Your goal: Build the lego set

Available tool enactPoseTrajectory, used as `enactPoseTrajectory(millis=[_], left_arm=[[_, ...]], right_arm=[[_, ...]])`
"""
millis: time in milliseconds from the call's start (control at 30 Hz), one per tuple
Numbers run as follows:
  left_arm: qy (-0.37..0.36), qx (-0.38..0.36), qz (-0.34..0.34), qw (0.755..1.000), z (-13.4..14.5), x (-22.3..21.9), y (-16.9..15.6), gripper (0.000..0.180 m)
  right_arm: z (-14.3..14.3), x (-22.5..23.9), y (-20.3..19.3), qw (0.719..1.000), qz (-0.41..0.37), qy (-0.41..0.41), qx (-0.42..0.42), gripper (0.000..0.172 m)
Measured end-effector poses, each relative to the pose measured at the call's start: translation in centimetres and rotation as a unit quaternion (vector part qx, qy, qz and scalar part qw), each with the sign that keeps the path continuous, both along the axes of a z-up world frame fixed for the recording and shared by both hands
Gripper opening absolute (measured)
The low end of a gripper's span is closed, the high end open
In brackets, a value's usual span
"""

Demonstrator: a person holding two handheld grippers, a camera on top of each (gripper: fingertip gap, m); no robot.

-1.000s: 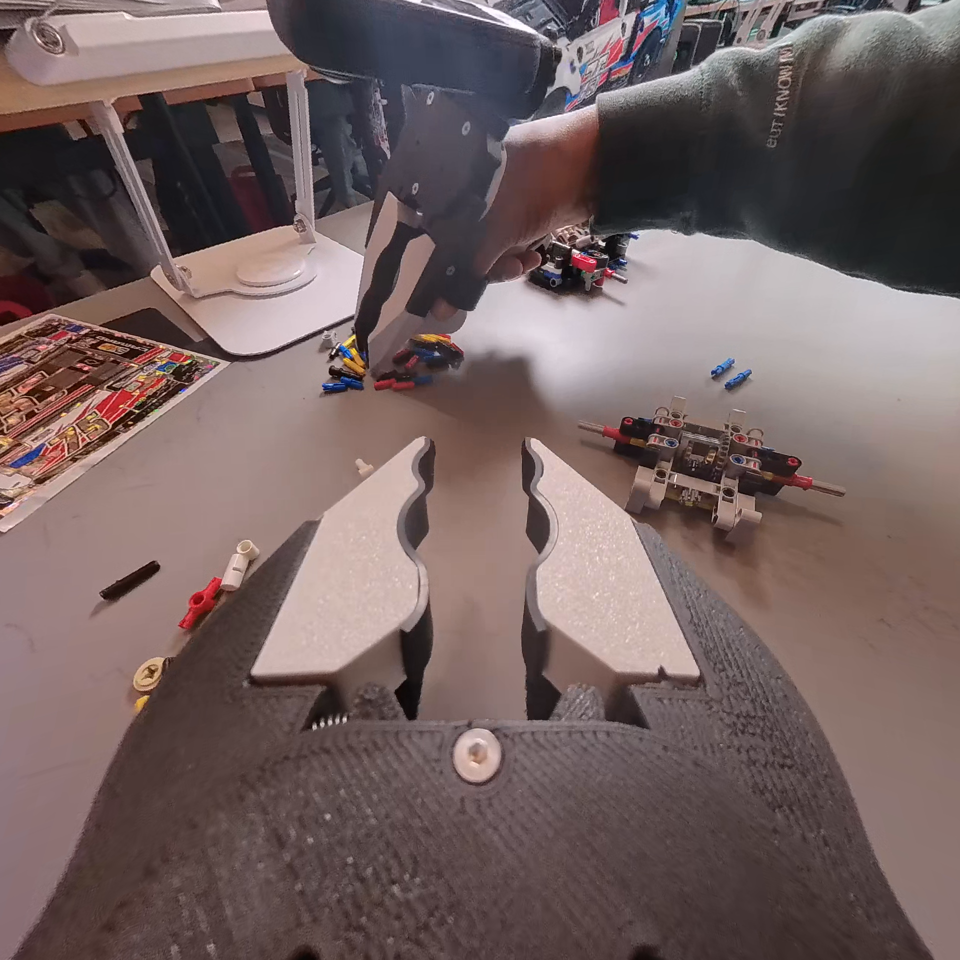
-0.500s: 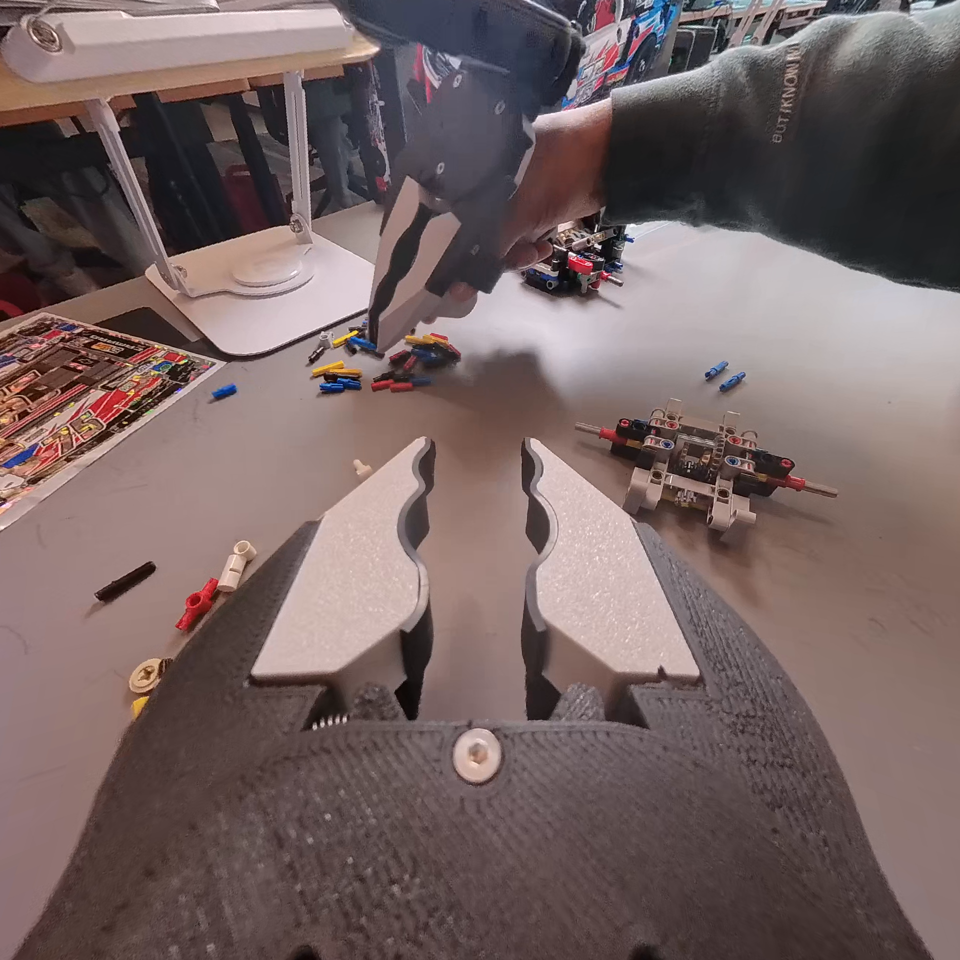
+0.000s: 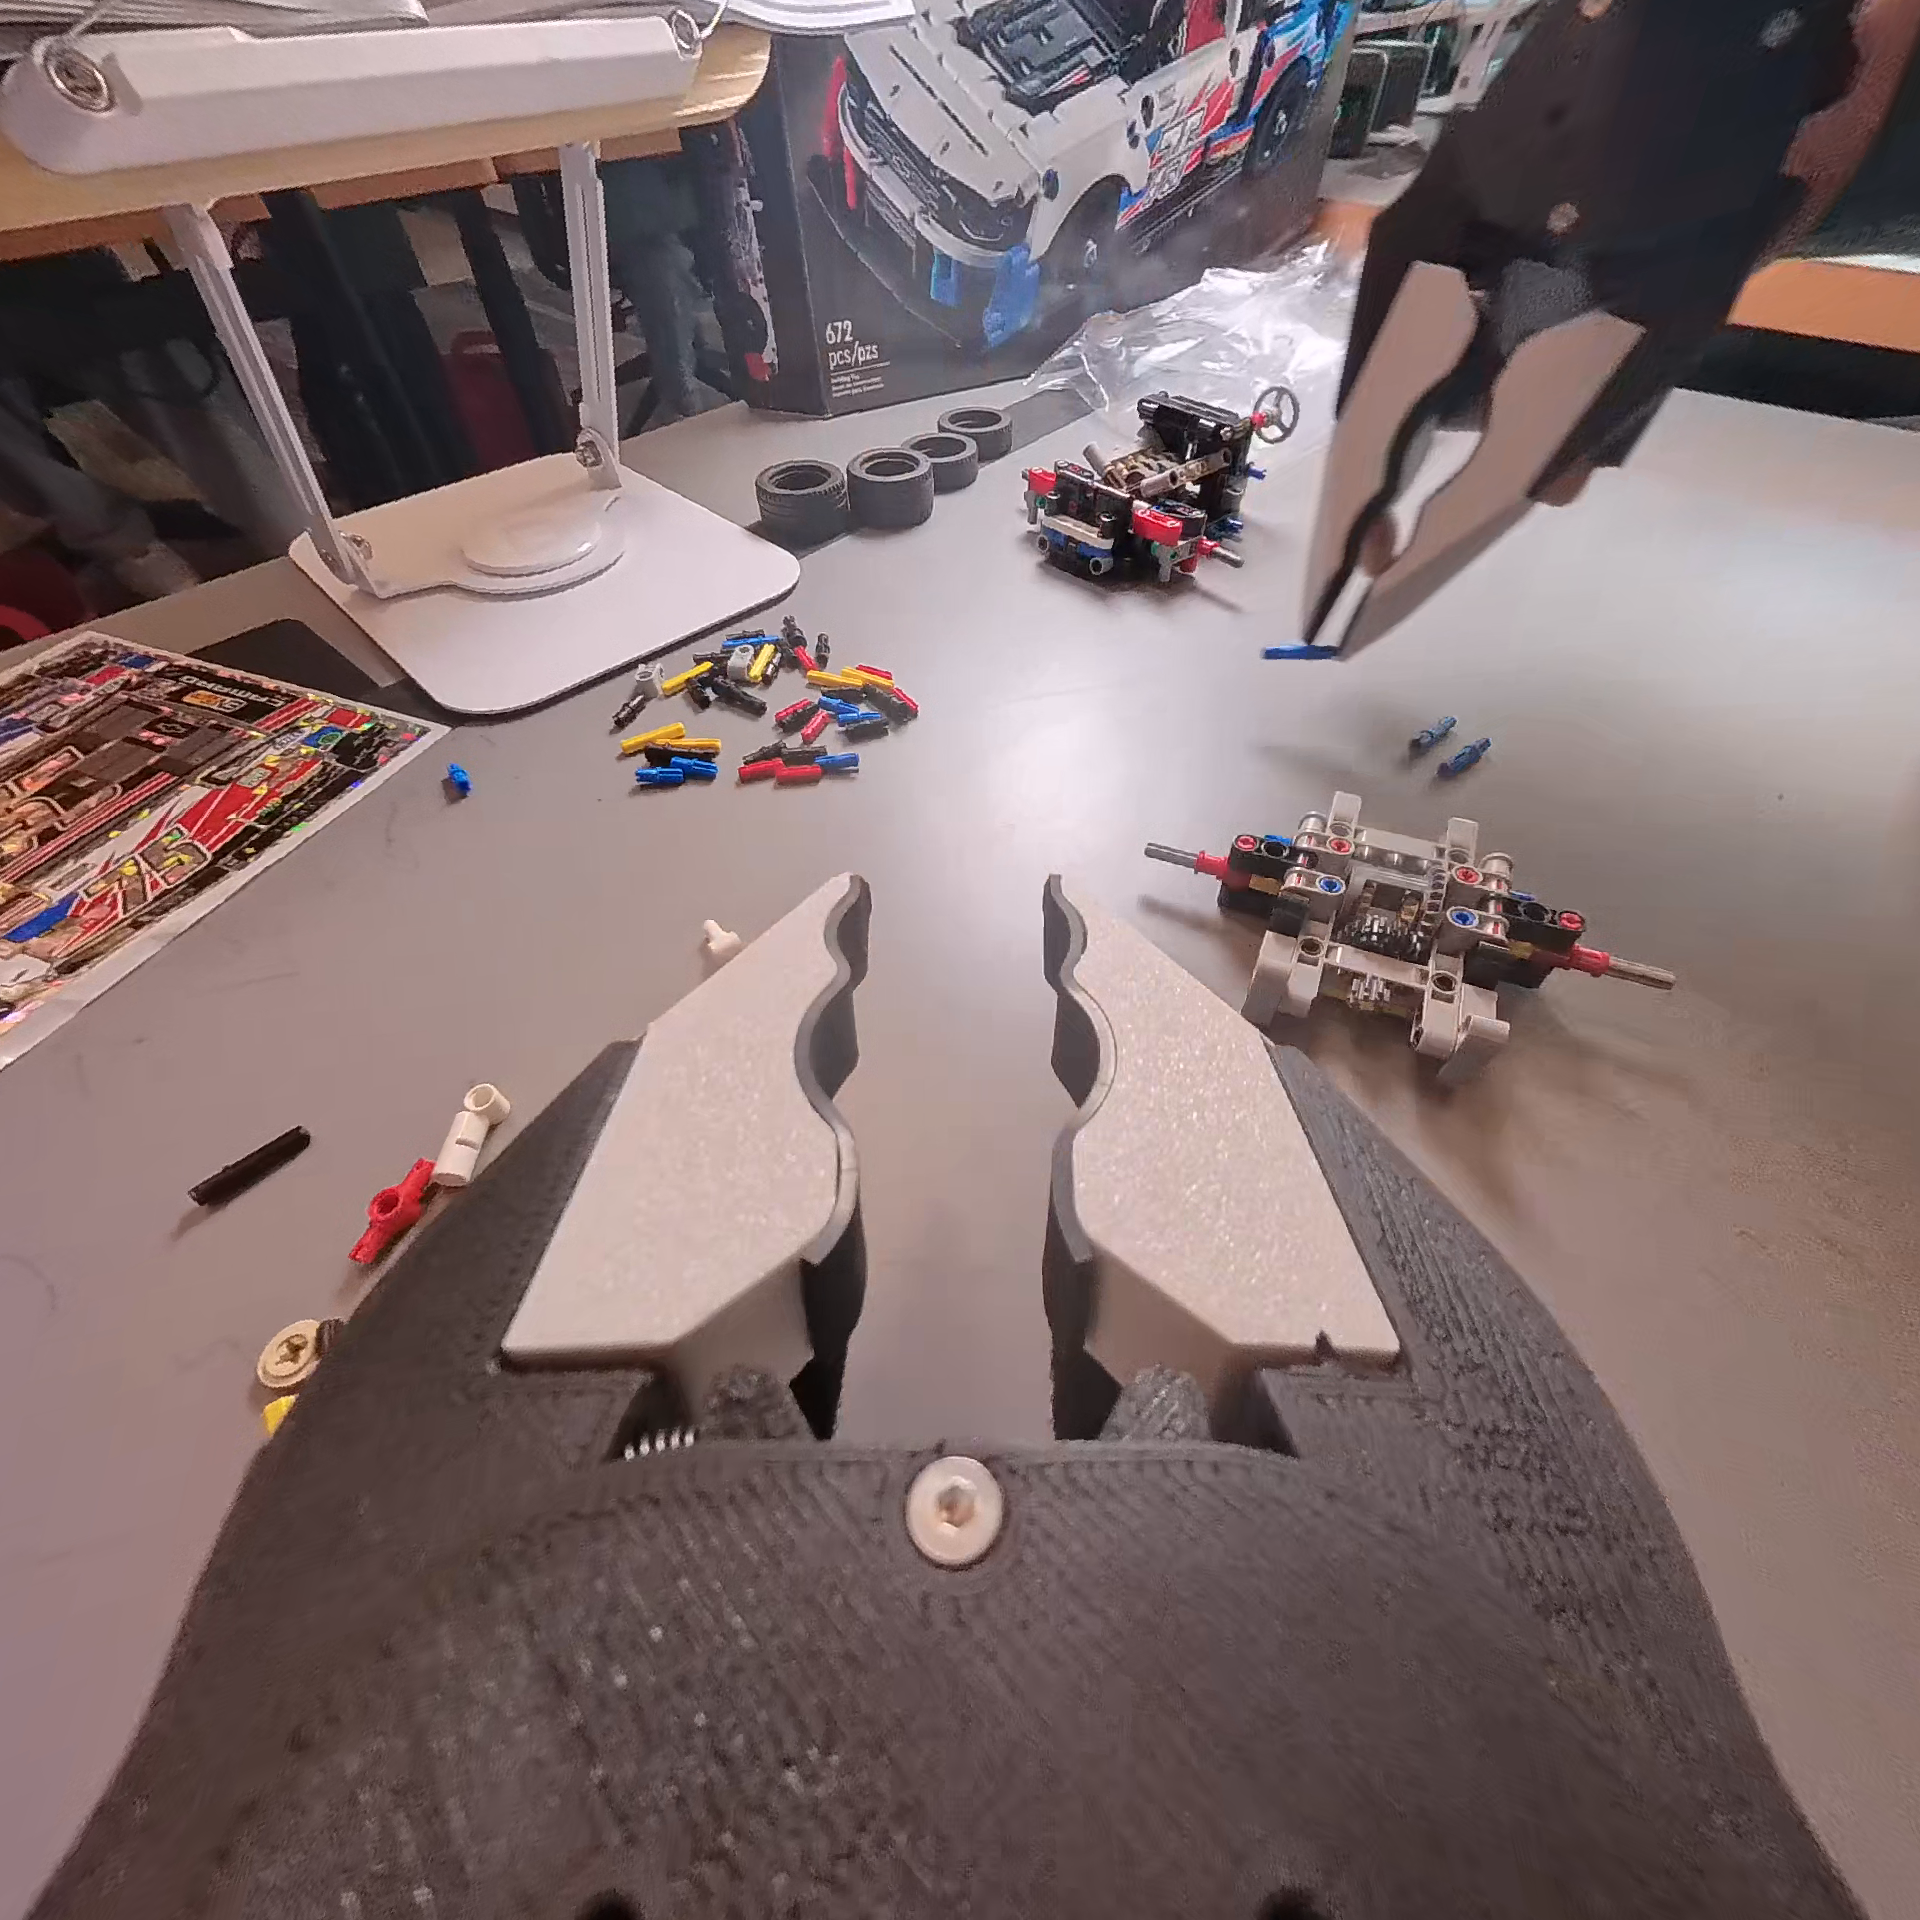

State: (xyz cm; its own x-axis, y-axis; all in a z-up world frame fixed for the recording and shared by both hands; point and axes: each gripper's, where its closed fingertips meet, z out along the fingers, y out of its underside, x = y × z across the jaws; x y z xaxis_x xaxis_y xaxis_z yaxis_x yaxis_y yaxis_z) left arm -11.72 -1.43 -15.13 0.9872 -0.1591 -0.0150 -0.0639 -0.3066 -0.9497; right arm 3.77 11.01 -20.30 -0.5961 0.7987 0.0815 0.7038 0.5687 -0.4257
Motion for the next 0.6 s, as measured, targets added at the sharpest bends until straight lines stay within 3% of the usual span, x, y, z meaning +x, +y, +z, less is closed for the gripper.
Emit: enactPoseTrajectory(millis=[33, 167, 333, 467, 600], left_arm=[[0.002, -0.001, 0.0, 1.0, -0.1, 0.0, 0.0, 0.032], [0.003, -0.011, 0.002, 1.0, -0.7, 0.1, 0.1, 0.032], [0.007, -0.024, 0.004, 1.0, -1.6, 0.3, 0.2, 0.032], [0.007, -0.026, 0.002, 1.0, -1.7, 0.3, 0.3, 0.032], [0.002, -0.027, -0.001, 1.0, -1.8, 0.4, 0.3, 0.032]], right_arm=[[-0.6, 1.4, -0.1, 1.0, -0.002, -0.009, -0.001, 0.007], [-2.0, 4.5, -0.2, 1.0, -0.006, -0.012, 0.004, 0.008], [-1.4, 4.5, -0.7, 1.0, 0.006, 0.001, -0.007, 0.015], [3.1, -0.8, -0.1, 0.995, -0.022, 0.095, -0.034, 0.018], [5.1, -9.3, 4.5, 0.976, -0.117, 0.185, 0.02, 0.005]])
